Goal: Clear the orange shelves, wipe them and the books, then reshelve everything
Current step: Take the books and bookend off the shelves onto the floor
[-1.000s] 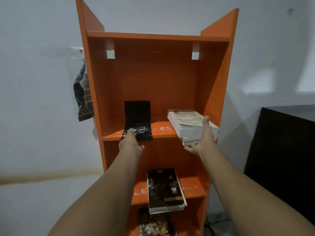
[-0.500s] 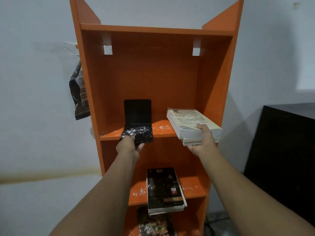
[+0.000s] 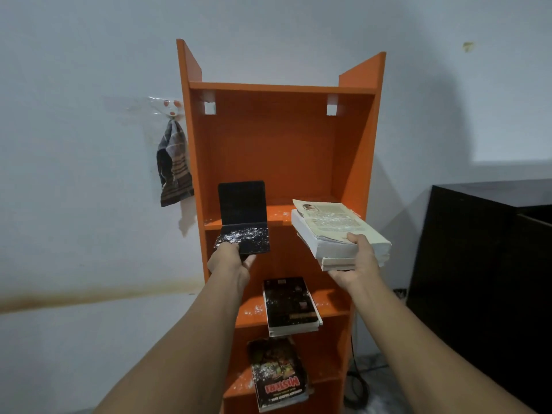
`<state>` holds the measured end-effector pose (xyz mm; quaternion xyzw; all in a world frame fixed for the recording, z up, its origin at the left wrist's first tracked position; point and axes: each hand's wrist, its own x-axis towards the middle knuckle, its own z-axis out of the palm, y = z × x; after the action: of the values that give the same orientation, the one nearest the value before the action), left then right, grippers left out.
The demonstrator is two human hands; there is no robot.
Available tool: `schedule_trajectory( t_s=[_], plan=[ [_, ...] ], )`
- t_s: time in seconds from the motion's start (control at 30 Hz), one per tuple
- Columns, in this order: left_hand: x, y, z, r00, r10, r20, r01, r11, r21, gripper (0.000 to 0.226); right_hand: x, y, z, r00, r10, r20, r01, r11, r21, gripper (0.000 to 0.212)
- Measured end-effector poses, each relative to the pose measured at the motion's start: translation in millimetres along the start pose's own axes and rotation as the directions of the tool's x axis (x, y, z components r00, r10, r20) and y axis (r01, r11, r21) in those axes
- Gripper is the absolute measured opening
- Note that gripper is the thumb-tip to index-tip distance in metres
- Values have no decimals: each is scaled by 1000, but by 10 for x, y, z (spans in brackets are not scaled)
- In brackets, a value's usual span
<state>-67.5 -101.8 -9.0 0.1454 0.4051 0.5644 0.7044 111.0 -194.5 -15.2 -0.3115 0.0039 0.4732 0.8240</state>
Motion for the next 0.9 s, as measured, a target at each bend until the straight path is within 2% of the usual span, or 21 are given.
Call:
schedule_trajectory(
  t_s=[0.33,0.57,0.73,0.9],
  plan=[
    [-809,-208,-415,999,13,-47,-12,1000,5,34,-758,-195,-406,1000,4,23,-4,1000,-22,61],
    [-1477,-694,-764,995,10,-104,-11,1000,-14,28,-1230,-287,-975,998,56,22,-54,995,-83,65],
    [-1779,-1128,-1140,986,-43,-159,37,999,-39,30,-1472,-220,-1471,992,126,-4,-125,986,-111,60],
    [-1759,-1573,-1547,974,-71,-214,76,997,13,27,-1520,0,-2005,981,182,-62,-189,973,-135,49]
  ],
)
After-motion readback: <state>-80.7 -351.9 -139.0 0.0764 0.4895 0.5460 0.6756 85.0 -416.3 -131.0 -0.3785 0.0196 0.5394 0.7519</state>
